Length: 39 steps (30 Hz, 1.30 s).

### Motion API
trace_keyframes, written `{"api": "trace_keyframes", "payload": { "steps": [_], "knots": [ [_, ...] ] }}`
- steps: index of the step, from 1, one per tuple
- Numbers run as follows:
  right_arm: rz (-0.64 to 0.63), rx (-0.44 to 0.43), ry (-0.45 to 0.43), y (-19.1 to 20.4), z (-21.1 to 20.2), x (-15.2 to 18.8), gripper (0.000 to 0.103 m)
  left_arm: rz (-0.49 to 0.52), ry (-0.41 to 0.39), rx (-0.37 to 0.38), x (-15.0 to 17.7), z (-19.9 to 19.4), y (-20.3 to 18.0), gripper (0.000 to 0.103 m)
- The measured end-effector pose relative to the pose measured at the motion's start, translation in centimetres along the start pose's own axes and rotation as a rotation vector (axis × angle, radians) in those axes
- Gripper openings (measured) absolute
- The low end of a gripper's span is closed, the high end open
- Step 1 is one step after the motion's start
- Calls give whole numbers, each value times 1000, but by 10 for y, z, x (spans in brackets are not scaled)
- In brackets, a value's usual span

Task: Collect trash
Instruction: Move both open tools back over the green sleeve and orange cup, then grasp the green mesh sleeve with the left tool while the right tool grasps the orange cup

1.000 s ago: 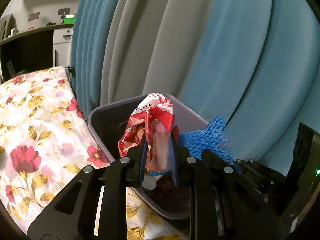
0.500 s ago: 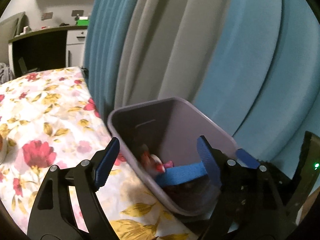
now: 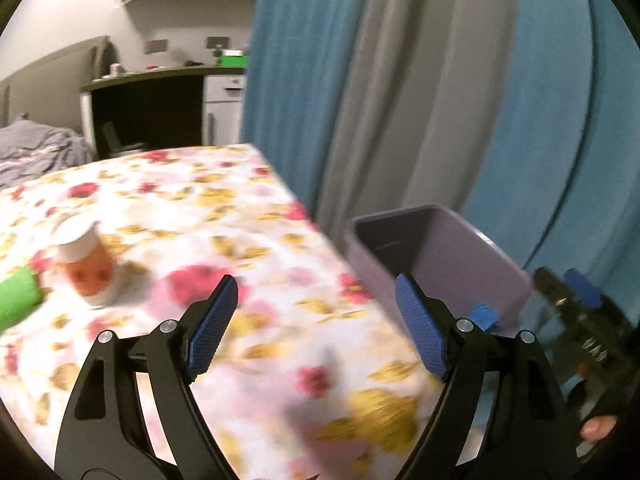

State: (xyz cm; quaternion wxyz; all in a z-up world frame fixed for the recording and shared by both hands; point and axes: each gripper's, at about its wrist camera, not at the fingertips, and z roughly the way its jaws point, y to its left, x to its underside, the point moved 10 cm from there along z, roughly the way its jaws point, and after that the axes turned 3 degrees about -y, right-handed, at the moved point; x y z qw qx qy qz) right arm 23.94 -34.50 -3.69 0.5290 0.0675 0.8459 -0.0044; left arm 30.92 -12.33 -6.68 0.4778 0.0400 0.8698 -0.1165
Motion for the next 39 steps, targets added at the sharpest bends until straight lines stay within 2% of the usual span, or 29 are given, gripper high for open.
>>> {"api": "trace_keyframes", "payload": {
  "steps": [6,18,22,29,39],
  "knots": [
    [-20,-70,-16,42,-10,-7,87,-44,-7,-160,5,-39,84,80],
    [-194,-276,19,193,-21,9,88,-175,-6,-450,32,-119,267,80],
    [-236,-329,37,238,-21,20,88,-231,-15,-489,40,-139,308,80],
    [-280,-394,80,315,-3,36,88,-262,-25,-538,50,-160,350,80],
    [-313,-381,152,381,41,65,87,-328,-58,-592,57,-182,399,80]
  ]
}}
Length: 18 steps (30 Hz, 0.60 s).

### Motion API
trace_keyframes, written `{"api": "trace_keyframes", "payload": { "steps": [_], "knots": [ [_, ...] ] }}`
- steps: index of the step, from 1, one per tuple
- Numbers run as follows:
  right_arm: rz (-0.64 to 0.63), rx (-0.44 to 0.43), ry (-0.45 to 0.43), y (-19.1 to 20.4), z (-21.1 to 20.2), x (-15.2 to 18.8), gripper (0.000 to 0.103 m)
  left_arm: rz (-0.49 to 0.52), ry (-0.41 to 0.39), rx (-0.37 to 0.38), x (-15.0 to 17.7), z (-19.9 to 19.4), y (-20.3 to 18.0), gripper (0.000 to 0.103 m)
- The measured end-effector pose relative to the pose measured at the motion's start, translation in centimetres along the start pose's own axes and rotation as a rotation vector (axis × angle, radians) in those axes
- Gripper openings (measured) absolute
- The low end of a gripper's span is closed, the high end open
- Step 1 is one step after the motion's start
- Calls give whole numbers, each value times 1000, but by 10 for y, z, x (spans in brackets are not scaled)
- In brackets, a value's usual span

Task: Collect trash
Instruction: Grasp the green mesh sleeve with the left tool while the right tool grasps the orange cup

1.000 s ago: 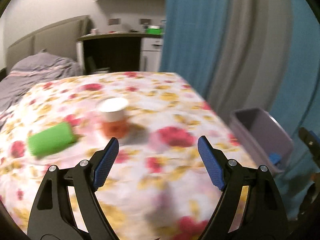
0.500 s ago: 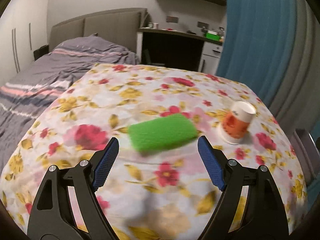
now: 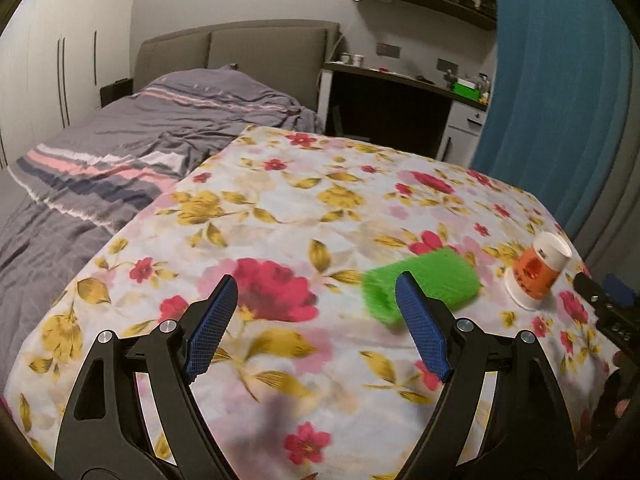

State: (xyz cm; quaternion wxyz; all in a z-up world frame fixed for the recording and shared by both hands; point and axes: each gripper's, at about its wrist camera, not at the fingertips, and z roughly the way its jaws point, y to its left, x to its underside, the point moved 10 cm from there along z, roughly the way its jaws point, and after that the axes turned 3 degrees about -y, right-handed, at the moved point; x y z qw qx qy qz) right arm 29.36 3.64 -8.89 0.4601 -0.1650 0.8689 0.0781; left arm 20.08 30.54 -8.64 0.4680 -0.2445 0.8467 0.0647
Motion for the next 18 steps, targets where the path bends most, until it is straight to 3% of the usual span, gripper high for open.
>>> {"api": "trace_keyframes", "payload": {
  "steps": [6,13,14,18],
  "knots": [
    [10,8,22,6,31,-4,81,21,11,62,1,4,-5,80],
    [6,1,49,12,47,-2,60,30,78,197,12,20,-37,79],
    [6,-2,51,12,48,-2,56,28,89,209,13,23,-41,78],
    [5,-11,52,13,47,-1,54,0,139,240,21,37,-48,69]
  ]
}}
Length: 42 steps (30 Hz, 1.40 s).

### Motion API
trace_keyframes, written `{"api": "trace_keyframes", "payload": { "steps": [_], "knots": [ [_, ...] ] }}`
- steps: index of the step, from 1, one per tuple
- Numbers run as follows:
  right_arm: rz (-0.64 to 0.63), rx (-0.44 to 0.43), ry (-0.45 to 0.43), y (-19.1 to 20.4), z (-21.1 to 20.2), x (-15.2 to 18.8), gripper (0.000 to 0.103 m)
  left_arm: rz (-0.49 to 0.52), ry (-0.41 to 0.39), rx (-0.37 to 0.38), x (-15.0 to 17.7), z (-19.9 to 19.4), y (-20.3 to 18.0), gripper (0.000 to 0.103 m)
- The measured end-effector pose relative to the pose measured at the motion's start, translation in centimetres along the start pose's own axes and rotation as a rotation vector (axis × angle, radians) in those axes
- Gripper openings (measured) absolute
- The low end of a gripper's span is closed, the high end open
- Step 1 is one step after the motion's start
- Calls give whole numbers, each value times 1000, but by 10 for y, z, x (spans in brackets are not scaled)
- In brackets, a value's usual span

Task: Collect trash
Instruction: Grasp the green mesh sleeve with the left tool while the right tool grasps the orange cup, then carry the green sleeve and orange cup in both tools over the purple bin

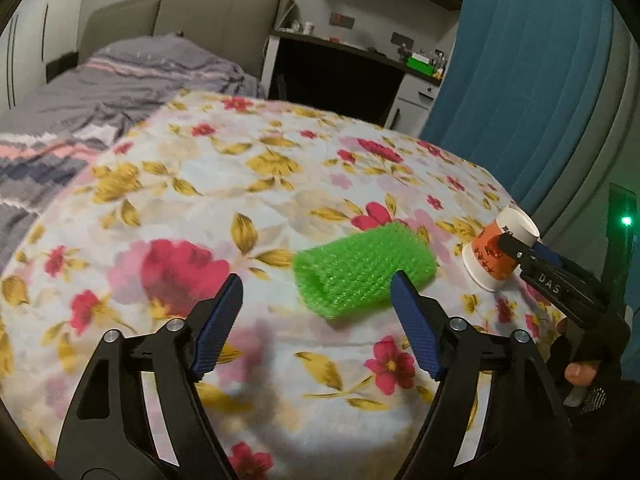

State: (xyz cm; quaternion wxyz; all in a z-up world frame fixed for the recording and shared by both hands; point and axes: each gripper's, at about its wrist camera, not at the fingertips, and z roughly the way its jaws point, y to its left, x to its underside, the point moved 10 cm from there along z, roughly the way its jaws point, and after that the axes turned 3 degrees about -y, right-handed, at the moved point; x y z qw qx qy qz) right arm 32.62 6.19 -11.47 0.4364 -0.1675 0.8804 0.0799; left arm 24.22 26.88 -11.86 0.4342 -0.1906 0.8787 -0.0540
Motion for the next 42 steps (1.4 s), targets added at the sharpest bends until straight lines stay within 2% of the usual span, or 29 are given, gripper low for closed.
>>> {"api": "trace_keyframes", "payload": {
  "steps": [7,11,13,15,17,23,30,42],
  "knots": [
    [7,-14,-25,-4,-13,-2,54,-46,50,63,6,19,-8,47],
    [4,-18,-34,-7,-22,-4,54,-49,69,82,8,27,-13,29],
    [5,-20,-39,-9,-26,-4,54,-50,69,90,8,28,-16,24],
    [7,-22,-41,-9,-29,-4,54,-48,67,98,7,27,-19,12],
    [5,-25,-44,-9,-33,-4,54,-46,63,111,6,26,-23,6],
    [-5,-33,-69,-10,-51,-7,54,-12,16,120,0,10,-37,5],
    [-21,-30,-123,-20,-89,-15,54,76,-63,81,-13,-23,-61,5],
    [-9,-10,-206,-55,-165,-24,54,164,-127,147,-14,-70,-127,5]
  ]
}}
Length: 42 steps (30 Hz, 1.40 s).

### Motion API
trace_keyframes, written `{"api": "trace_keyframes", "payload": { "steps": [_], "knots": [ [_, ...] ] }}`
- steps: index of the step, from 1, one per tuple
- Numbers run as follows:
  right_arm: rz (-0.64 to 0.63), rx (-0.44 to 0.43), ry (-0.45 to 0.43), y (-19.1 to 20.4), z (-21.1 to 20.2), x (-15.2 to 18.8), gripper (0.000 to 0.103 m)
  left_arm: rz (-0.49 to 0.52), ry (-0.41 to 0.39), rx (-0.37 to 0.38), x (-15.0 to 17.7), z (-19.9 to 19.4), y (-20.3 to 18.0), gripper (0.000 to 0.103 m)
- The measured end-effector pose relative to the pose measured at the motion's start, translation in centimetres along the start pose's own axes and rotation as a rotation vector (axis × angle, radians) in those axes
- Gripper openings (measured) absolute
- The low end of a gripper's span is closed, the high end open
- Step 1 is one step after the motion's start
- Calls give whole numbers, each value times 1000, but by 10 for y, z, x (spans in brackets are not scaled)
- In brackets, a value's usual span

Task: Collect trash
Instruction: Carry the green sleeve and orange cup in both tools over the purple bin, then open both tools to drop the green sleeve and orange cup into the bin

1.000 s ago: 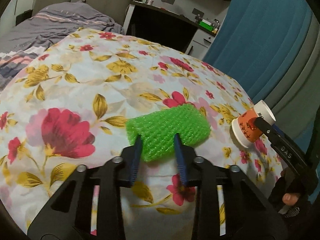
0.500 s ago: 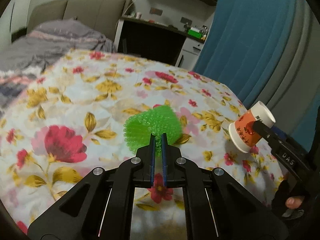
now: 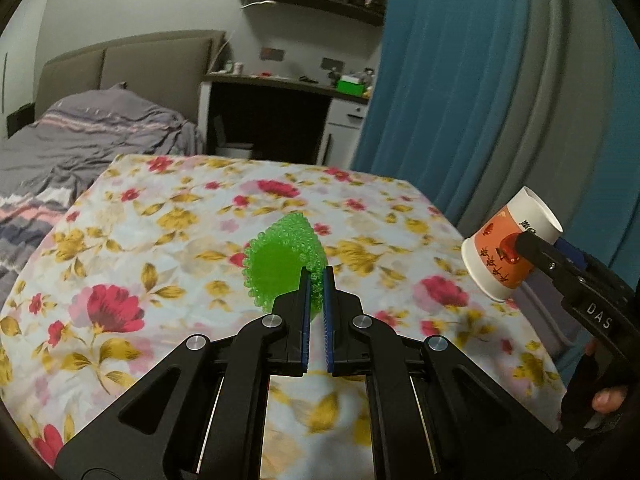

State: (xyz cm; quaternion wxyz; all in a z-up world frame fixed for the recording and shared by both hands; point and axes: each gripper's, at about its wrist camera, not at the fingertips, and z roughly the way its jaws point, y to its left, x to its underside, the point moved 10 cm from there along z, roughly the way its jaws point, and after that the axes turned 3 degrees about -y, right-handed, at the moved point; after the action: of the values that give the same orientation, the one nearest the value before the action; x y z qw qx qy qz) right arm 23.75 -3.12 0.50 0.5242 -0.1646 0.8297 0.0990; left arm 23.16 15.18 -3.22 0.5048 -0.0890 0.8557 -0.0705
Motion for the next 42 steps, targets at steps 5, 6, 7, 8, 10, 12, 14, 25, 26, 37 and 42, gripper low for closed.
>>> {"api": "trace_keyframes", "payload": {
  "steps": [5,6,7,8,10,12,14,25,26,37,42],
  "knots": [
    [13,20,-8,-21,-19,1,54,43,-12,44,-2,-7,-41,5],
    [15,27,-12,-28,-23,2,54,50,-13,52,-2,-8,-48,5],
    [16,33,-14,-31,-26,3,54,61,-15,63,-1,-9,-59,5],
    [18,42,-16,-38,-30,3,54,71,-15,74,-1,-9,-67,5],
    [25,61,-20,-52,-36,5,54,94,-14,100,-1,-7,-89,5],
    [37,86,-24,-68,-41,8,54,116,-13,134,-1,-5,-115,5],
    [56,118,-24,-88,-46,13,54,135,-10,171,-1,-2,-141,5],
    [188,323,-16,-214,-72,51,54,215,48,424,17,32,-298,5],
    [199,342,-13,-225,-73,55,54,215,57,441,20,36,-309,5],
    [248,429,24,-280,-65,89,54,171,238,577,70,105,-396,5],
    [265,433,54,-290,-59,103,54,152,306,614,87,125,-409,5]
  ]
}}
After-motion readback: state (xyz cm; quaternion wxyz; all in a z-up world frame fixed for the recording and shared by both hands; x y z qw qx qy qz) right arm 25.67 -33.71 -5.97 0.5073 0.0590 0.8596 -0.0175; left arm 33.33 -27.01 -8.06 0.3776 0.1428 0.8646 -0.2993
